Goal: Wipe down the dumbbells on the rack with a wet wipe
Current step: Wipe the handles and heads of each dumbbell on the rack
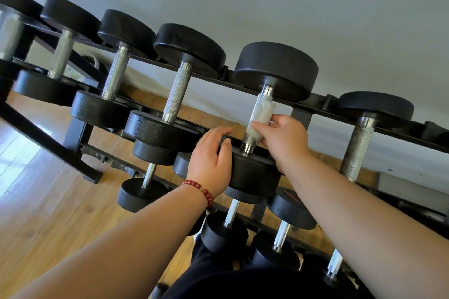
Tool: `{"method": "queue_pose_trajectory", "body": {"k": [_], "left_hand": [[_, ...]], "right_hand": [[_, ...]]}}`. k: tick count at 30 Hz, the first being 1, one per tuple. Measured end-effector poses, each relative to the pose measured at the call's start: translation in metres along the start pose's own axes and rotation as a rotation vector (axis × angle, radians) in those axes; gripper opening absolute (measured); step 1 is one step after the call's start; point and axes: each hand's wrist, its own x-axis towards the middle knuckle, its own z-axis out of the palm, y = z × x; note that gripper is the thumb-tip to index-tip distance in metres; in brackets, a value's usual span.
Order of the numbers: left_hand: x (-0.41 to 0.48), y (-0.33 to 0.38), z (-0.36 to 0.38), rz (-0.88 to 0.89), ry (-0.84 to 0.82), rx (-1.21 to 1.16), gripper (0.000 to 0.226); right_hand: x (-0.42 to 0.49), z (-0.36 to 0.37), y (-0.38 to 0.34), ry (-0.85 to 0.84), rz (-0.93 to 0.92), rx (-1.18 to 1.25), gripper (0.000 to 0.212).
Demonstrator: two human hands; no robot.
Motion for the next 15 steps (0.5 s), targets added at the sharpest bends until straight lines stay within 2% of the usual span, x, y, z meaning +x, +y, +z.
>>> {"method": "queue_pose_trajectory", "body": {"k": [3,7,10,12,13,15], "left_hand": [[-0.0003,-0.0003,0.0001,0.002,-0.001,-0.012,0.042],[-0.0001,-0.0003,0.0004,0.0,-0.004,-0.004,0.043],[0.0001,-0.0005,0.0006,-0.001,-0.006,0.0,0.042],[0.0,-0.001,0.0,-0.008,-0.009,-0.002,0.036],[0.0002,-0.0012,-0.0001,-0.013,-0.01,-0.002,0.034],[0.0003,-0.0012,-0.0004,-0.019,-0.011,0.003,0.034]], "right_hand": [[0.0062,0.002,0.0013,-0.083,0.21,0.312,0.04],[0.0064,0.0003,0.0031,-0.144,0.171,0.247,0.038],[0.0039,-0.0013,0.0014,-0.237,0.134,0.089,0.052],[0.0041,-0.0017,-0.0013,-0.26,0.225,0.152,0.065],[0.0047,-0.0023,-0.0022,-0.238,0.287,0.243,0.064],[0.0048,-0.0039,-0.0049,-0.175,0.343,0.385,0.047]]}}
